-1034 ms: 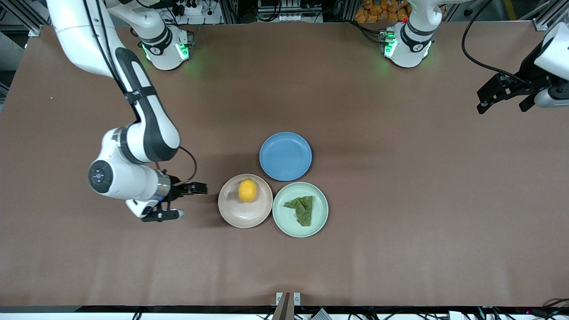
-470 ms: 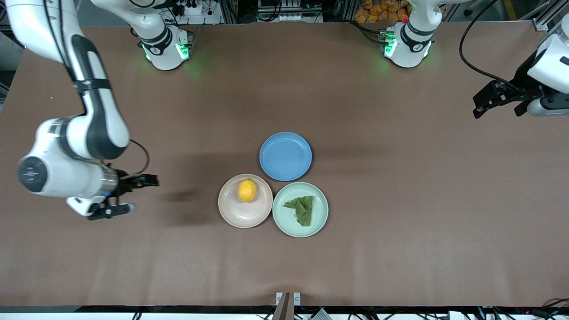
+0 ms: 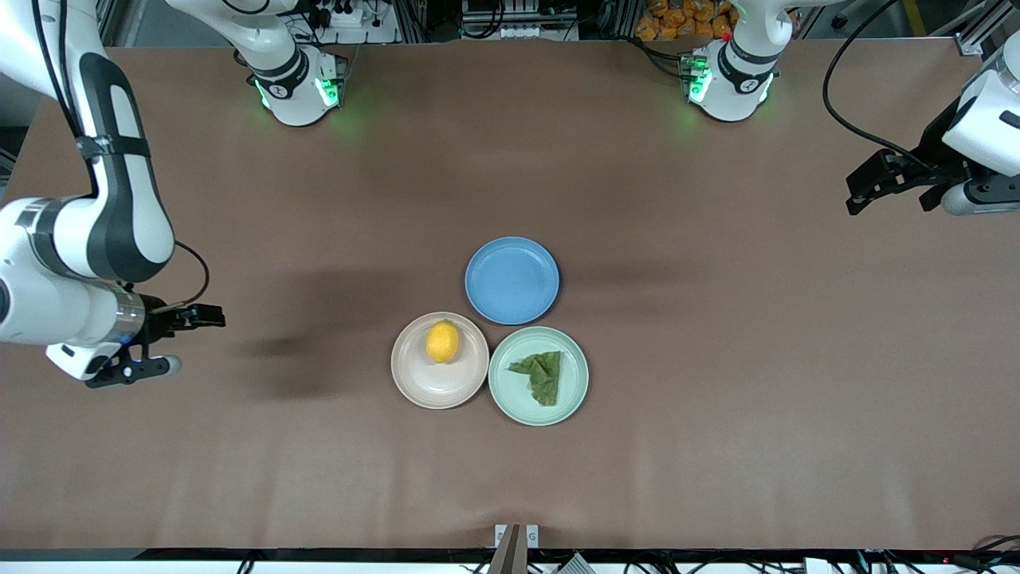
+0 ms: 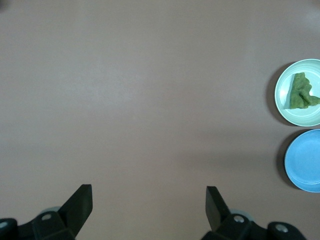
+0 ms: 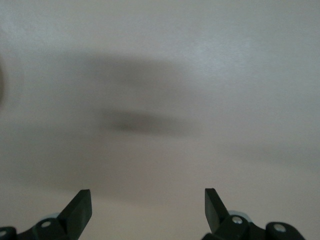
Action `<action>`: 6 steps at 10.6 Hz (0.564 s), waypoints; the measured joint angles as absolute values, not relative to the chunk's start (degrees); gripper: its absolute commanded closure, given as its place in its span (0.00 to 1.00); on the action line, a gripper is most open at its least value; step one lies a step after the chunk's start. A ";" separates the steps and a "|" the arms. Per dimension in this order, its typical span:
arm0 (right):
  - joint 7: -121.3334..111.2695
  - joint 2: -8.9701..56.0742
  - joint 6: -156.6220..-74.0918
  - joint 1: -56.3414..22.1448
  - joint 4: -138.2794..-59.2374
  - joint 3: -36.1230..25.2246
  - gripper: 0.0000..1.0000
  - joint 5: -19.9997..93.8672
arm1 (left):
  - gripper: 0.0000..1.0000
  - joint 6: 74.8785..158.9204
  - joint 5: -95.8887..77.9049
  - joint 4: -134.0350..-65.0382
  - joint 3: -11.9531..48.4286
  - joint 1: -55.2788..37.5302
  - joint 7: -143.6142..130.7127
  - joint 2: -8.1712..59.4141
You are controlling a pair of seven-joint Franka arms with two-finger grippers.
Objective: Place lemon and lettuce in plates
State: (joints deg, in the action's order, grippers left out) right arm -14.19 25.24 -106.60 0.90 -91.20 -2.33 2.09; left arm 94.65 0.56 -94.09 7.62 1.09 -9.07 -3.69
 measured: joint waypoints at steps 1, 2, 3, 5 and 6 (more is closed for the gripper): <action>-14.16 23.93 -106.57 0.94 -91.56 -2.81 0.00 1.94 | 0.00 94.55 0.56 -94.11 7.62 1.08 -9.07 -3.51; -13.98 22.20 -106.46 1.05 -92.16 -3.06 0.00 1.89 | 0.00 94.55 0.56 -94.08 7.62 1.08 -9.07 -3.21; -13.16 19.96 -106.24 1.12 -93.08 -3.16 0.00 1.80 | 0.00 94.57 0.56 -93.78 7.62 1.07 -9.07 -2.99; -10.55 15.11 -103.75 1.12 -94.59 -3.14 0.00 1.37 | 0.00 94.57 0.56 -93.01 7.52 1.17 -9.07 -2.90; -9.70 13.04 -102.34 1.12 -94.96 -3.12 0.00 0.95 | 0.00 94.57 0.56 -92.85 7.43 1.21 -9.07 -2.88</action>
